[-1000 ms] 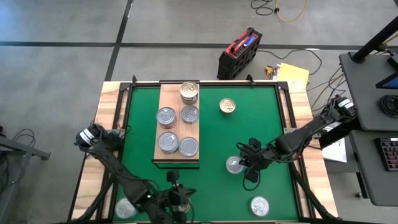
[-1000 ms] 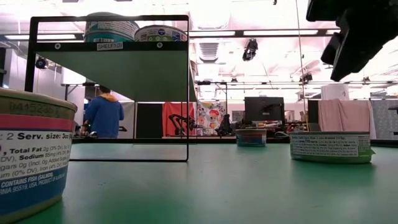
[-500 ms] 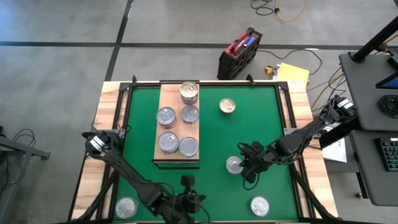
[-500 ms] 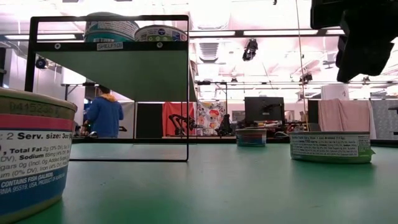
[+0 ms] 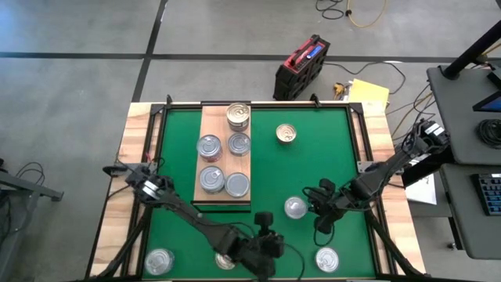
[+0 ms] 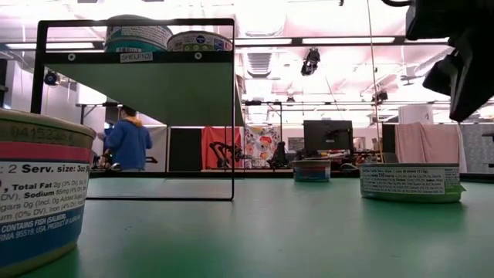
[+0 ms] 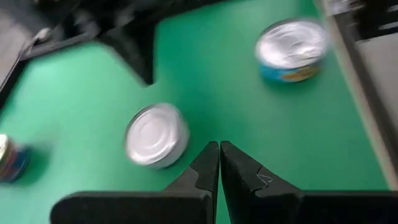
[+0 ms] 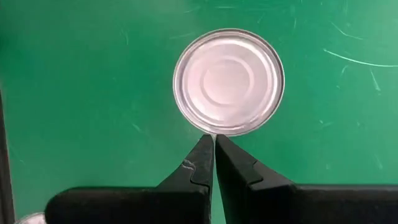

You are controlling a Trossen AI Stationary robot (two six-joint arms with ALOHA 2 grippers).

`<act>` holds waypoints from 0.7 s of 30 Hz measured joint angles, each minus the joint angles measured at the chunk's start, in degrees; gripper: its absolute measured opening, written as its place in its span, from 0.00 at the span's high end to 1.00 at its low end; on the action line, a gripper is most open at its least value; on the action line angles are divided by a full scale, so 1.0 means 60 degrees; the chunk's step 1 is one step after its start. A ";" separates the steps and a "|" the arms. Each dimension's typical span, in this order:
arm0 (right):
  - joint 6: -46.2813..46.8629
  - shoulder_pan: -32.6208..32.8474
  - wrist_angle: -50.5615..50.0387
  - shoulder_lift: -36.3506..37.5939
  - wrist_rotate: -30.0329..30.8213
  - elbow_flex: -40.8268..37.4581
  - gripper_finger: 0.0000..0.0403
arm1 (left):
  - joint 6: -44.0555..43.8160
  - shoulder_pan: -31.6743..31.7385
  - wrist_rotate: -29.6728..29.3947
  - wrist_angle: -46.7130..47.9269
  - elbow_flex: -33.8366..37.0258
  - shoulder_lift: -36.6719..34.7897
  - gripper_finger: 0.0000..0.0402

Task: Stack canned seafood by type on shelf
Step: Stack the green and white tuna can on top of the green and white tuna can on the shelf

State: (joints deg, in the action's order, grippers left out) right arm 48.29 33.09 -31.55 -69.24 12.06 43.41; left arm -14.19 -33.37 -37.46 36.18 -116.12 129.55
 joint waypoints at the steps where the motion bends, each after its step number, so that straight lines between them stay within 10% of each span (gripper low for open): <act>1: 0.0117 0.0066 0.0090 0.0045 0.0026 -0.0038 0.98 | -0.0288 0.0058 -0.0028 0.0506 -0.0377 0.0153 1.00; 9: 0.1798 0.0498 0.0366 0.0161 0.0678 -0.0043 0.98 | -0.0128 -0.0044 -0.0408 0.2698 -0.2254 0.0671 1.00; 21: 0.0738 0.0530 0.0366 0.0179 0.0603 -0.0043 0.98 | -0.1528 -0.0073 -0.0420 0.2731 -0.1819 0.0740 1.00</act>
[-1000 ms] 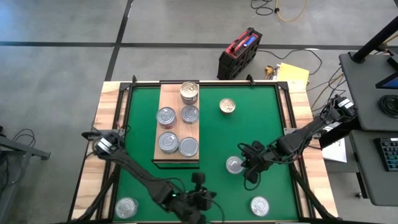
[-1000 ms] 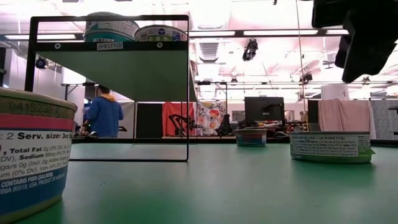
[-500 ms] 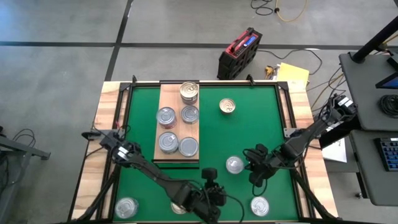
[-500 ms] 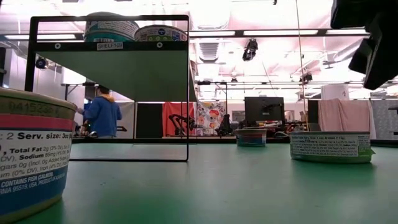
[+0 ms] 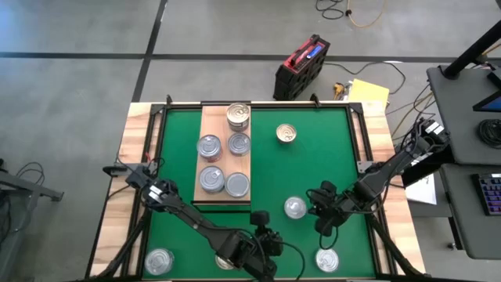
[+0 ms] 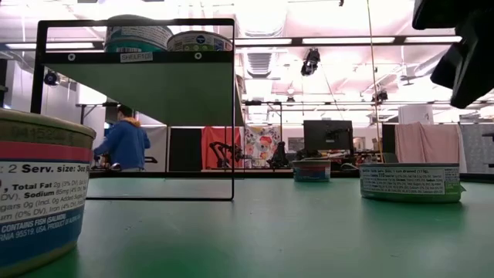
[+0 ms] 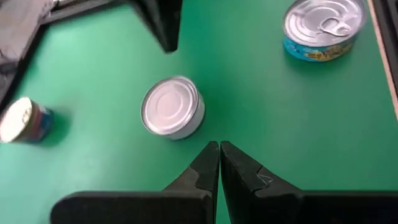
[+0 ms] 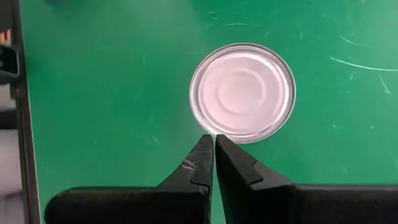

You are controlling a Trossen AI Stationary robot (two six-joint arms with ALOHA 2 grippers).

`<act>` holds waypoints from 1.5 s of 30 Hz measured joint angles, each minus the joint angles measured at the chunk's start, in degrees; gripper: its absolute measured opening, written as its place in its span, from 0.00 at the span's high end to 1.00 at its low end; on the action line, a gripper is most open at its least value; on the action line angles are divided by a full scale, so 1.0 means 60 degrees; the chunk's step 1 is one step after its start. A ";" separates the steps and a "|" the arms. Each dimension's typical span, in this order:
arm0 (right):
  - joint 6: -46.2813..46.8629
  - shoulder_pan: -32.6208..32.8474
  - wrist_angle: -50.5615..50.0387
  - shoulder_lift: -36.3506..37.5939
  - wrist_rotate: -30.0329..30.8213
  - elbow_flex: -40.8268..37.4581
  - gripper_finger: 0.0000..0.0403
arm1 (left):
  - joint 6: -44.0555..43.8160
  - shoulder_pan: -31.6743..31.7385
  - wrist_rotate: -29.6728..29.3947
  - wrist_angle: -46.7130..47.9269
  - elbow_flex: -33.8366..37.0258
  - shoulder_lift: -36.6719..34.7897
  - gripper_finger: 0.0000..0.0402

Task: Stack canned seafood by type on shelf
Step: Stack the green and white tuna can on top of the green and white tuna can on the shelf

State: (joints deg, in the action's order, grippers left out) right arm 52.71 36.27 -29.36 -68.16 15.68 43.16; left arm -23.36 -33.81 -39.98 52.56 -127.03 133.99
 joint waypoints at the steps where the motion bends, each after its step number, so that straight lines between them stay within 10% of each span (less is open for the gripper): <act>1: -0.0130 0.0000 0.0003 0.0001 -0.0048 0.0000 0.98 | -0.0286 -0.0054 0.0001 0.0023 0.0009 0.0000 1.00; 23: -0.0547 -0.0028 0.0490 -0.0004 0.0434 -0.0003 0.98 | -0.2611 -0.2220 -0.1560 -0.0133 0.0993 -0.0026 1.00; 34: -0.1689 0.0989 0.1378 -0.0029 0.3283 -0.1071 0.98 | -0.2782 -0.2019 -0.2275 -0.1176 0.1603 -0.0026 1.00; 45: -0.0638 0.0706 0.2486 -0.0033 0.3434 -0.2459 0.98 | -0.2912 -0.1962 -0.2282 -0.2339 0.1586 -0.0026 1.00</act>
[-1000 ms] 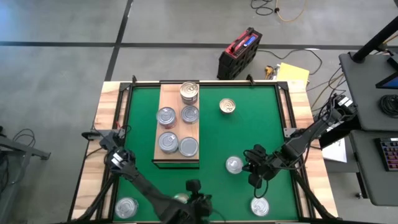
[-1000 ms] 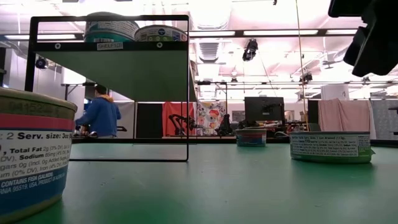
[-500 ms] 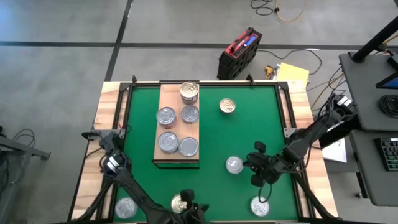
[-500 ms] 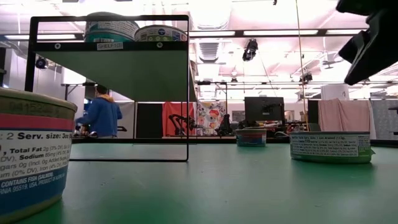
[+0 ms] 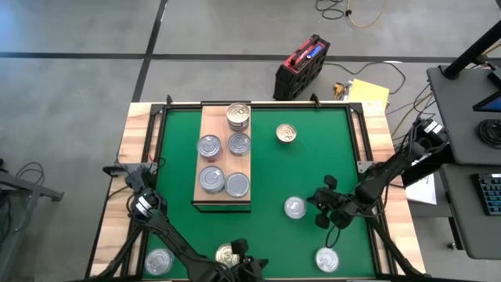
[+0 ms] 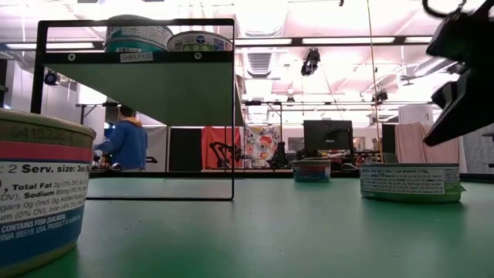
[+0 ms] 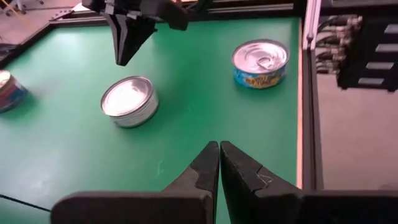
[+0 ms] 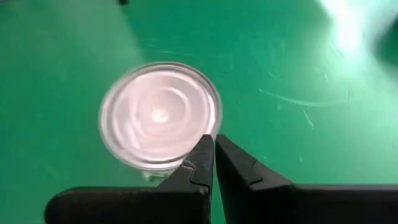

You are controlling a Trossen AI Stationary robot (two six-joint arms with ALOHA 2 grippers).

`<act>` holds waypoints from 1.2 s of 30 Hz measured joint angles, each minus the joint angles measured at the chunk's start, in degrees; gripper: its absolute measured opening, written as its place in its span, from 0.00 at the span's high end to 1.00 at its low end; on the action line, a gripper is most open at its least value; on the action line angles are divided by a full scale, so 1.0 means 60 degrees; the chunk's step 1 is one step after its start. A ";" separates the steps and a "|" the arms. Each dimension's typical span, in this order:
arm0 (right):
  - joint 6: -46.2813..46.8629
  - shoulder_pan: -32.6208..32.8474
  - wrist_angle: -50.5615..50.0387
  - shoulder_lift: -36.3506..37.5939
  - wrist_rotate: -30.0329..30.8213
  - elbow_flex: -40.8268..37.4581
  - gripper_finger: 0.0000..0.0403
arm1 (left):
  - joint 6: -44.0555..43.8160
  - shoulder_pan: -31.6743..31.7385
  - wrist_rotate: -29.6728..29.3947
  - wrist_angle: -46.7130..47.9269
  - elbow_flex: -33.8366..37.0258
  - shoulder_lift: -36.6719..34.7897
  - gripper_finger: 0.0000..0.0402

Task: Stack canned seafood by type on shelf
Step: Stack the green and white tuna can on top of the green and white tuna can on the shelf

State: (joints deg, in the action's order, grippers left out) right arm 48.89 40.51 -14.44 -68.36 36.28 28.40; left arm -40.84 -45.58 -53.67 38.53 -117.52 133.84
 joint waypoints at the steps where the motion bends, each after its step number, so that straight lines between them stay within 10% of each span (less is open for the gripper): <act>1: 0.0177 -0.0071 -0.0008 0.0000 -0.0064 -0.0036 0.98 | -0.0105 0.0004 -0.0001 -0.0080 0.0018 0.0000 1.00; 36: -0.3383 0.0249 0.5054 0.0000 -0.0118 -0.2135 0.98 | -0.0285 0.0017 -0.1135 -0.0075 -0.0184 0.0000 1.00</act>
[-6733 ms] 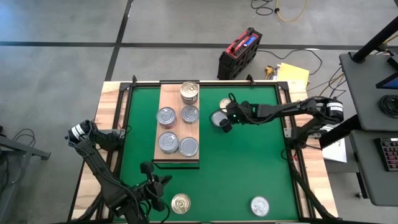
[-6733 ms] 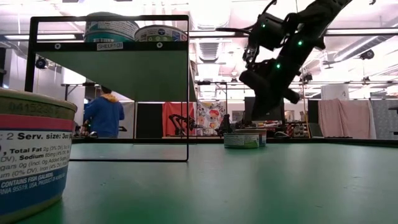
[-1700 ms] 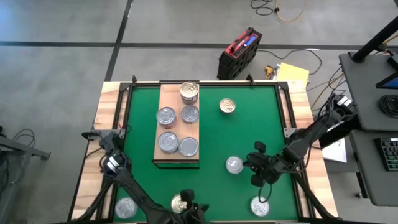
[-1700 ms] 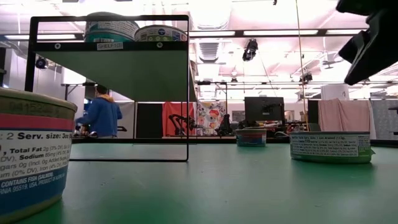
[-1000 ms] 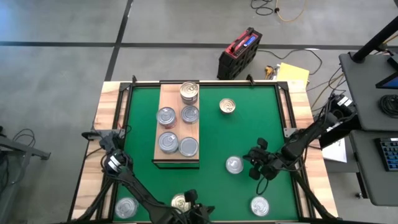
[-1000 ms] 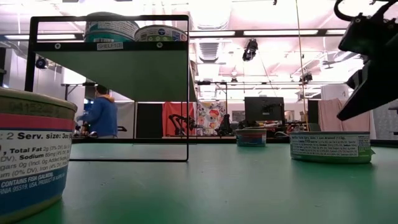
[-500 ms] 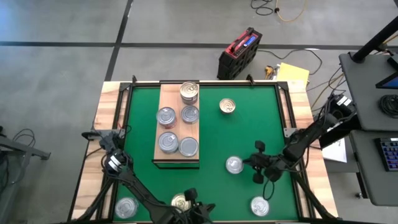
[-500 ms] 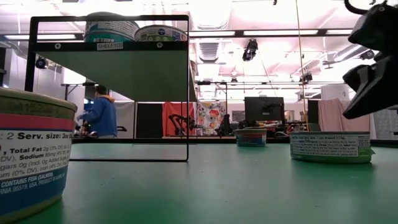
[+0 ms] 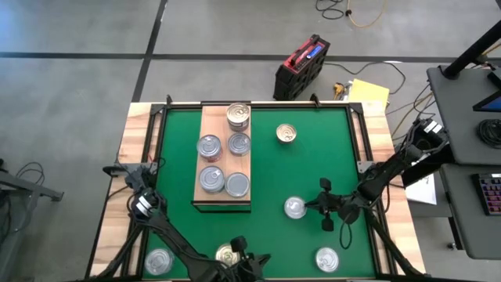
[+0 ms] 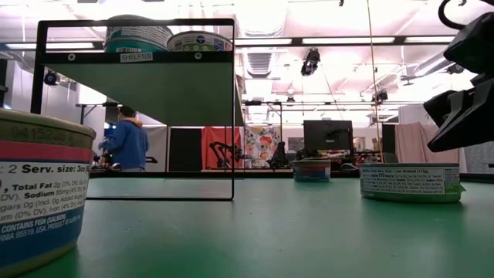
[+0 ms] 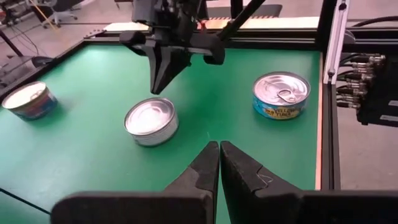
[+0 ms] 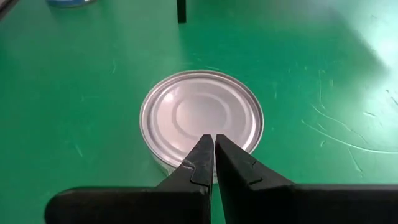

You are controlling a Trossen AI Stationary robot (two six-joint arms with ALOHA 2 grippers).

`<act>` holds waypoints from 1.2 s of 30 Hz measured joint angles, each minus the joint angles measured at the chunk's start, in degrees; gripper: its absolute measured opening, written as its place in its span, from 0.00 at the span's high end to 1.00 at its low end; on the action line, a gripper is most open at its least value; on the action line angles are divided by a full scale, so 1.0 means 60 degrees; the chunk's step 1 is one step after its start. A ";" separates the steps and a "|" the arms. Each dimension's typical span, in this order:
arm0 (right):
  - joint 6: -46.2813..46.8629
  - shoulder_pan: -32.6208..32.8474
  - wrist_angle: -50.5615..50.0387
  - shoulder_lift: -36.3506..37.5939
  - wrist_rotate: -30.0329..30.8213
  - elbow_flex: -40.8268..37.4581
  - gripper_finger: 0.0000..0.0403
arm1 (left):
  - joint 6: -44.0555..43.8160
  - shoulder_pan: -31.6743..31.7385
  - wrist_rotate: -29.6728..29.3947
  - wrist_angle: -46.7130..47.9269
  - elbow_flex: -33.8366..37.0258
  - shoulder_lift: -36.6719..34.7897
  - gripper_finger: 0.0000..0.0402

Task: Stack canned seafood by type on shelf
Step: Stack the green and white tuna can on top of the green and white tuna can on the shelf

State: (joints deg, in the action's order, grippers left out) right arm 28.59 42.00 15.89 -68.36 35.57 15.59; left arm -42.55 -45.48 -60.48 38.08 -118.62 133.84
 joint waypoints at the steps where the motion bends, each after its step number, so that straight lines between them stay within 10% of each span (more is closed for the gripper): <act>1: -0.0006 0.0000 0.0105 0.0000 -0.0001 -0.0050 0.98 | 0.0004 -0.0021 -0.0013 0.0135 -0.0090 0.0000 1.00; 25: -0.3106 -0.0009 0.3775 -0.1512 0.0085 -0.0156 0.98 | -0.0032 -0.0222 -0.1324 0.3174 -0.1696 0.0000 1.00; 36: -0.0968 -0.0169 0.2824 -0.1527 -0.0756 -0.0160 0.98 | -0.0034 -0.0224 -0.1324 0.3203 -0.1696 0.0000 1.00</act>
State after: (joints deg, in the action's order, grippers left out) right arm 22.78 40.99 32.83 -77.52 31.04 14.63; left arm -42.75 -46.83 -68.42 57.30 -128.79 133.84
